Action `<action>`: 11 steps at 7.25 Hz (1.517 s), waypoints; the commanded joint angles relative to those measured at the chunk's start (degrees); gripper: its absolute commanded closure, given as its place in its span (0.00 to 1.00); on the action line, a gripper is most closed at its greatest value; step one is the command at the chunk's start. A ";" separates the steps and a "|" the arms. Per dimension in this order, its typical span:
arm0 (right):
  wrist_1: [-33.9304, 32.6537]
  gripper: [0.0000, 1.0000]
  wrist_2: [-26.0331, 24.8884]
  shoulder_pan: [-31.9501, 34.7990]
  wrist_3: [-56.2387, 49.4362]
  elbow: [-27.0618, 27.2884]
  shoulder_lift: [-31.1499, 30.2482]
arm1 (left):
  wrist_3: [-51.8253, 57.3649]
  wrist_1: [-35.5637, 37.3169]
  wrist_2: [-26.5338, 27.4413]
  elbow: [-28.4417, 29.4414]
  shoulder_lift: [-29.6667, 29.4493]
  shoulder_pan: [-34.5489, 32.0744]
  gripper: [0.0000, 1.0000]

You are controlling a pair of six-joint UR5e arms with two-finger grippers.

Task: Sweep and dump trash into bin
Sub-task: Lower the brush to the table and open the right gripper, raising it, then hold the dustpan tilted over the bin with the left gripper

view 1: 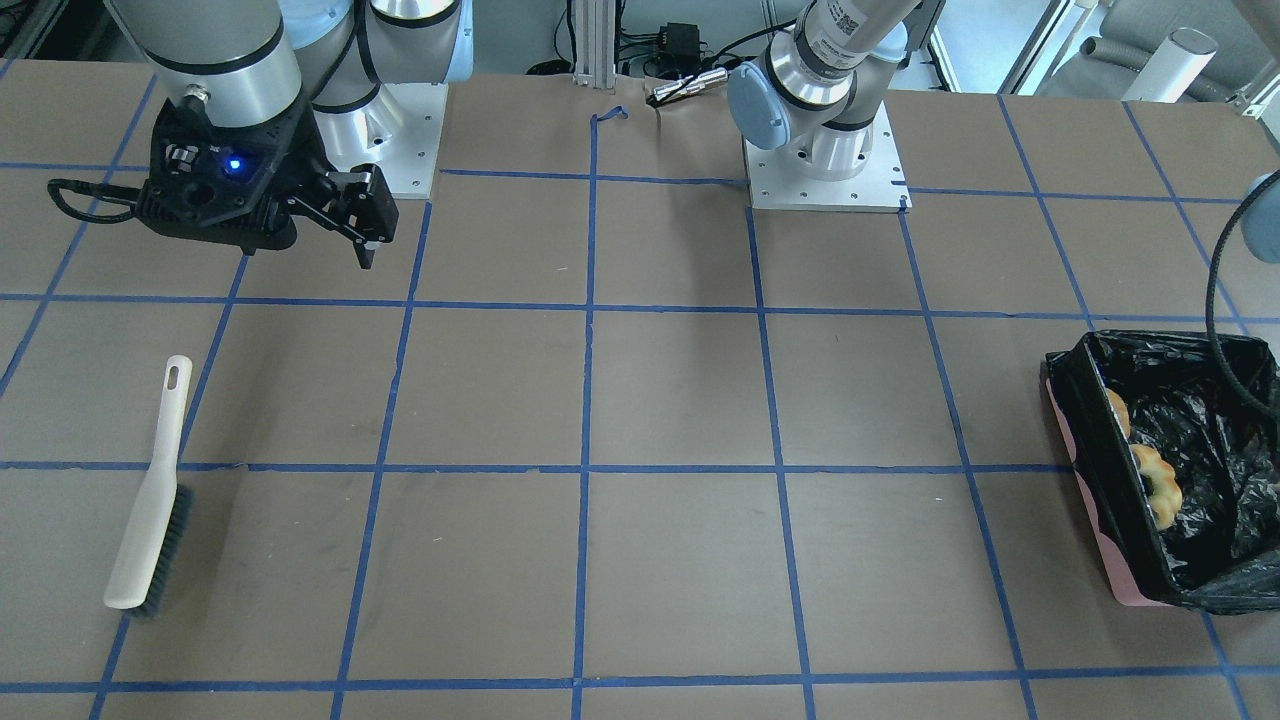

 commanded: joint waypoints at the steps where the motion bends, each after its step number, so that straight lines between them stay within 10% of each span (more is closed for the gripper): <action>1: -2.84 0.00 3.93 0.84 0.83 0.07 0.18 | 0.21 1.21 0.10 -0.62 0.10 -0.72 1.00; 11: -0.41 0.00 6.06 -3.64 -11.30 1.65 -6.23 | -0.83 15.88 -0.60 -7.10 0.19 -3.53 1.00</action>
